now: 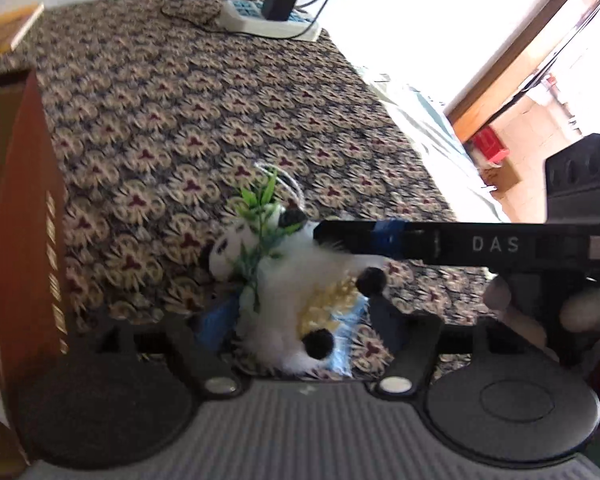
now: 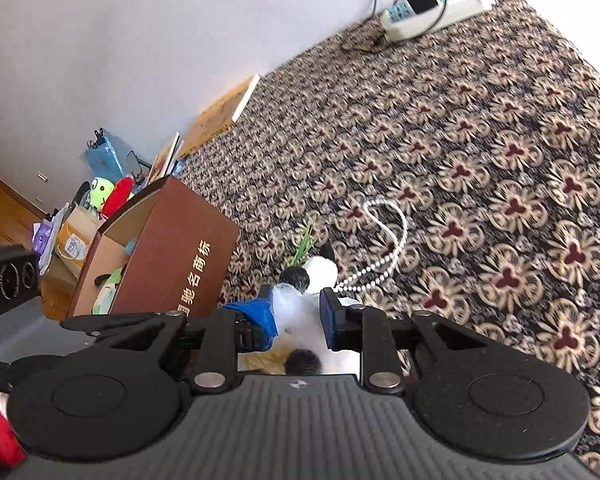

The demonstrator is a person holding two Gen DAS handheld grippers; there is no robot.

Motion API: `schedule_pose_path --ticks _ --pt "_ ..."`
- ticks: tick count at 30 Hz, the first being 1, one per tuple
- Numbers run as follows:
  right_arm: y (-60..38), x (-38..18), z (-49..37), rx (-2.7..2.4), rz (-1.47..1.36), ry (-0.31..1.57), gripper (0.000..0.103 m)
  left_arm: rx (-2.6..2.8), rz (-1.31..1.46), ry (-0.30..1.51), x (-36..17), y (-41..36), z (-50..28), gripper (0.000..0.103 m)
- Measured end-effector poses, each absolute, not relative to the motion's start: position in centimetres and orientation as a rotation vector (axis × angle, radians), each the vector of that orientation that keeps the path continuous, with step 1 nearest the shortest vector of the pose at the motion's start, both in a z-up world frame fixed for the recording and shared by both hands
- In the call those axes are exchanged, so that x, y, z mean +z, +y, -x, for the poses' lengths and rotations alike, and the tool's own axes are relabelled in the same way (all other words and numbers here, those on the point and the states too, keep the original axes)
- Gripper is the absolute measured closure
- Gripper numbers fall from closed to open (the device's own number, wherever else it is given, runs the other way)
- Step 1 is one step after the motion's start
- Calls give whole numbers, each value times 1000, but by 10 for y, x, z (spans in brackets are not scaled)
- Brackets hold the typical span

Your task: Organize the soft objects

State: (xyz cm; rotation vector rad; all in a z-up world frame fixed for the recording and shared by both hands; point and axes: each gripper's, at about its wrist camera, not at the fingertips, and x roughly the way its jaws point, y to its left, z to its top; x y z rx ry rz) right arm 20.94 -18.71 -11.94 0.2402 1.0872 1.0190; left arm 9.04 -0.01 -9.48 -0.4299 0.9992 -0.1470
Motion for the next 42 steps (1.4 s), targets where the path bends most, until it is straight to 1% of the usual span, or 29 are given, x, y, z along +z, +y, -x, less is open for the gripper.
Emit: schedule_pose_path --ticks 1,4,7,9,11,13,22,27,32,35,36,37,38,42 --pt "-190 -119 -210 1022 -229 1089 93 -157 447 992 -97 1 -88 20" --pt "-197 -119 -207 1041 -214 1090 94 -205 514 984 -102 6 -88 20" --pt "-199 -118 -204 1069 -201 1096 93 -206 538 1016 -115 6 -95 20" --pt "-198 -117 -205 1080 -202 1121 90 -195 516 1024 -120 3 -98 20" --pt "-196 -117 -209 1097 -179 1142 90 -205 540 1012 -120 4 -101 20" --pt "-195 -115 -210 1119 -152 1159 93 -216 544 994 -118 7 -103 20" --pt "-219 -119 -189 1151 -131 1208 93 -305 282 953 -104 -33 -82 21" --pt "-230 -122 -171 1138 -112 1233 93 -382 229 948 -97 -36 -62 21" --pt "-224 -130 -146 1115 9 1203 93 -458 213 968 -98 -36 -46 21" --pt "-226 -136 -147 1075 -43 1207 93 -450 160 966 -104 -46 -47 23" --pt "-227 -136 -147 1069 -50 1204 93 -452 145 964 -106 -50 -48 32" --pt "-227 -135 -145 1068 -47 1194 93 -465 140 967 -108 -52 -49 57" --pt "-227 -133 -143 1070 -33 1179 93 -474 140 977 -110 -53 -49 59" --pt "-227 -129 -141 1053 0 1157 92 -468 99 989 -118 -60 -50 59"
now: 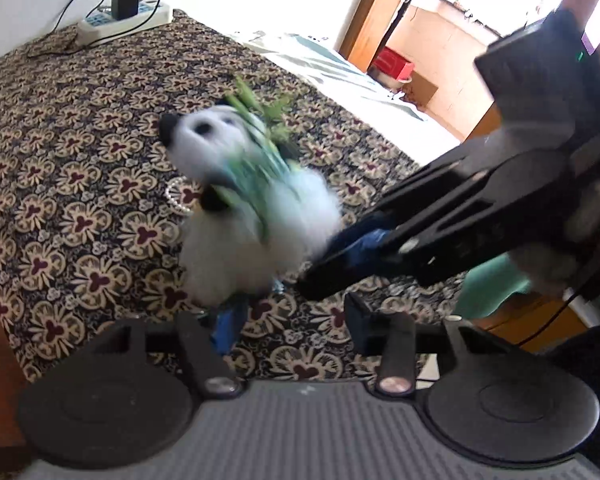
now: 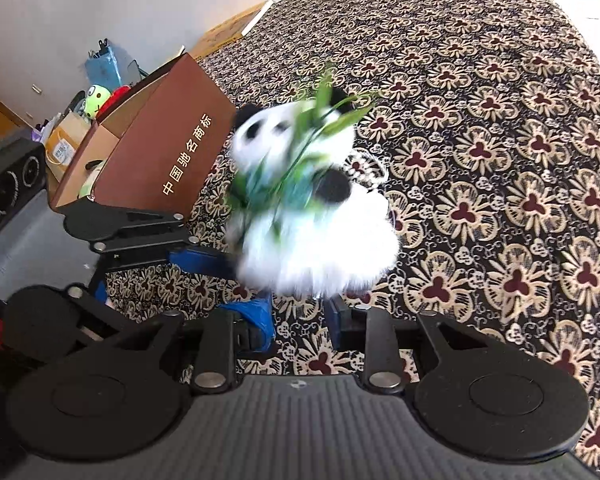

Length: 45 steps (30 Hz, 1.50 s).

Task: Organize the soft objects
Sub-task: 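Carry the leafy panda plush with the left gripper toward the box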

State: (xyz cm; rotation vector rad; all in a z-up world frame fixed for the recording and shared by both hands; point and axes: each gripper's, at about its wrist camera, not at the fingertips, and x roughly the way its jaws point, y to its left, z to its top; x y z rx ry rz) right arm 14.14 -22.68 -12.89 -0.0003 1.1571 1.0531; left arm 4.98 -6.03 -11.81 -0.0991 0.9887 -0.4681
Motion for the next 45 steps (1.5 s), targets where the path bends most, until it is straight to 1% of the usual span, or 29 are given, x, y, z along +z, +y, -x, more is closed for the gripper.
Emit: schedule_pose_path --ticks 3,5,6,7,8,9,12,13,16,20,24,27,34,38,44,45 --pt "-231 -126 -143 1037 16 1164 92 -481 69 968 -116 -63 -47 59" --pt "-239 -120 -146 1052 33 1178 92 -474 56 948 -110 -60 -40 52" --pt "-245 -116 -149 1052 3 1170 92 -463 67 940 -107 -56 -40 41" --pt "-252 -112 -155 1045 -58 1168 92 -449 88 928 -103 -51 -41 36" --pt "-260 -107 -164 1029 -147 1170 92 -435 109 914 -98 -47 -42 36" --pt "-267 -105 -173 1014 -218 1168 92 -415 128 905 -94 -43 -46 33" --pt "-274 -102 -206 929 -432 1150 91 -325 184 884 -79 -29 -65 29" --pt "-272 -104 -218 892 -486 1162 89 -289 199 878 -74 -23 -70 29" --pt "-256 -112 -246 859 -582 1208 89 -239 294 879 -70 -5 -95 29" --pt "-221 -123 -270 885 -508 1285 88 -212 467 966 -77 22 -133 29" --pt "-196 -136 -280 868 -481 1371 88 -178 520 971 -75 42 -150 29" --pt "-184 -153 -292 840 -541 1456 88 -210 518 1000 -79 45 -159 30" --pt "-171 -165 -304 837 -515 1520 87 -248 617 1116 -113 46 -179 30" --pt "-177 -155 -312 868 -451 1511 87 -262 668 1120 -119 45 -178 31" --pt "-177 -175 -318 896 -444 1596 85 -278 713 1117 -130 34 -183 33" --pt "-178 -177 -317 904 -461 1601 85 -271 701 1107 -129 32 -182 36"
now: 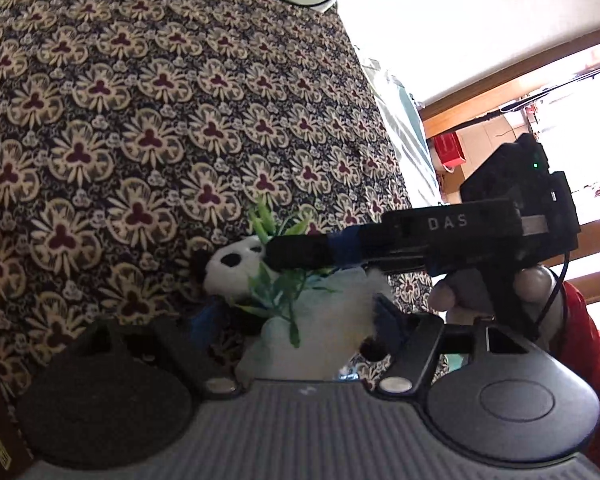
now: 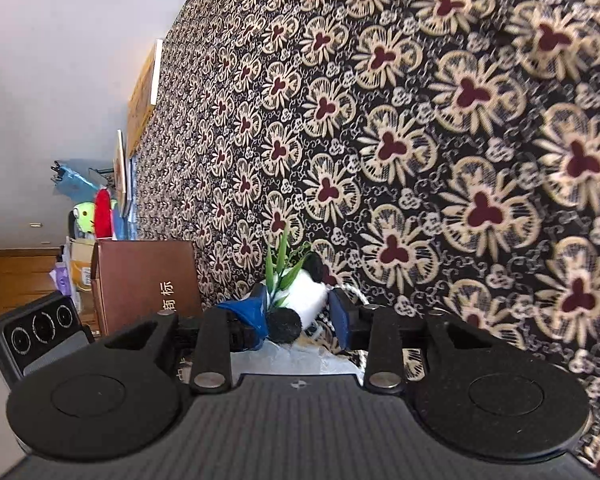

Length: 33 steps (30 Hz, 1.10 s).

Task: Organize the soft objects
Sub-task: 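Carry the leafy panda plush with the left gripper toward the box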

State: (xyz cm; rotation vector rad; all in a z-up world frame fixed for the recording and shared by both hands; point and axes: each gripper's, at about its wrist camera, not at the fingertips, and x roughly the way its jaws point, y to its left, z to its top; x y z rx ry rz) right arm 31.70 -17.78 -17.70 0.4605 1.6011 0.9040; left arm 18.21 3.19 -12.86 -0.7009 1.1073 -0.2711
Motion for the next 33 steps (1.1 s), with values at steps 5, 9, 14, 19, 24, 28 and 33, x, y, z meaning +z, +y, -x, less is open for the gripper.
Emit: schedule_pose_path --ticks 5,9,14,19,24,28,33 --pt "-186 -165 -306 1023 -490 1532 91 -254 669 1071 -125 18 -175 45" --pt "-198 -142 -298 1100 -530 1402 95 -247 645 986 -99 25 -161 54" --pt "-203 -105 -282 1189 -529 1232 97 -226 539 874 -62 23 -148 55" --pt "-190 -67 -268 1266 -531 1068 97 -183 425 737 -17 32 -126 55" --pt "-151 -34 -249 1378 -495 903 97 -119 266 628 21 53 -93 55" --pt "-108 -21 -228 1466 -477 803 97 -69 181 587 42 91 -62 55" --pt "-43 -4 -199 1538 -463 715 97 9 73 557 65 139 -28 55"
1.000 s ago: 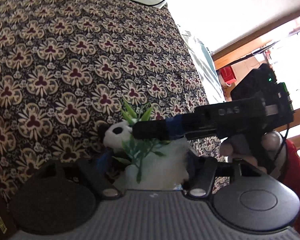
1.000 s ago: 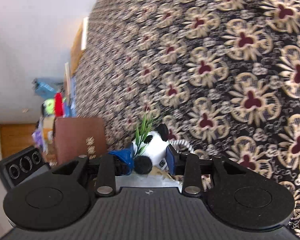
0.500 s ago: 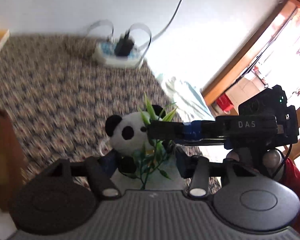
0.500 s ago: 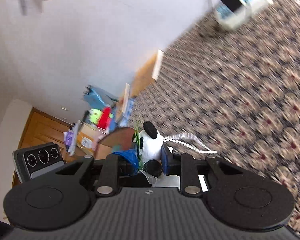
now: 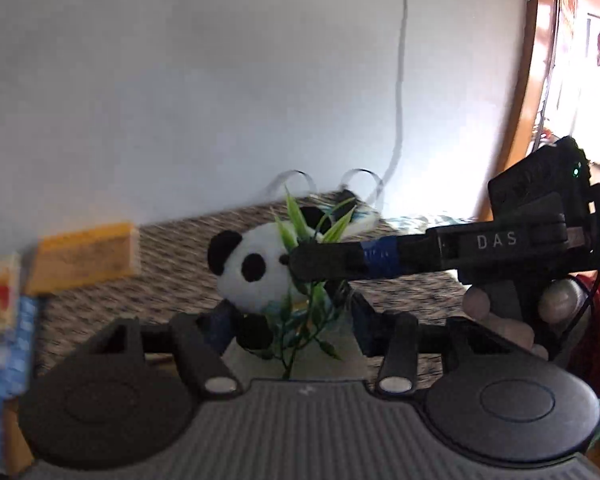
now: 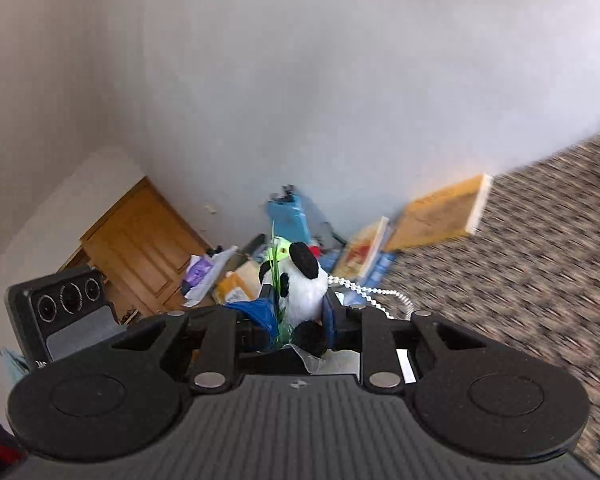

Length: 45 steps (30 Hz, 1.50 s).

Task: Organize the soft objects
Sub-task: 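Carry the leafy panda plush with the left gripper toward the box, then lower the leafy panda plush into the box and open the left gripper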

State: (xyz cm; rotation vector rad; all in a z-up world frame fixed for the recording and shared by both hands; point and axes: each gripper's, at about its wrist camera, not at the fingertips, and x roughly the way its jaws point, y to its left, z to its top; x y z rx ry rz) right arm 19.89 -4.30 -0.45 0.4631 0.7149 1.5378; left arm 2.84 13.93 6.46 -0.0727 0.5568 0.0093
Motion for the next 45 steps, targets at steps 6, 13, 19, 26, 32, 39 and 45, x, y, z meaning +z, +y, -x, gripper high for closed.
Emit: schedule_pose_path --ticks 6,13,19,26,32,39,45 --pt "28 -4 -172 1598 -501 670 97 70 1 558 67 202 4 55" --pt "75 -34 -150 1551 -401 705 97 44 2 649 16 253 10 55" --pt "98 -60 -135 1479 -157 763 97 12 -62 785 -46 258 -5 48" --pt "125 -73 -118 1393 45 886 92 -24 -109 895 -72 263 -7 48" --pt "120 -75 -122 1267 1 1009 92 -55 -123 884 -67 265 1 30" --pt "100 -63 -112 1172 -86 1012 92 -80 -63 857 -37 268 24 23" --pt "77 -40 -75 1019 38 855 92 2 11 775 -7 259 52 19"
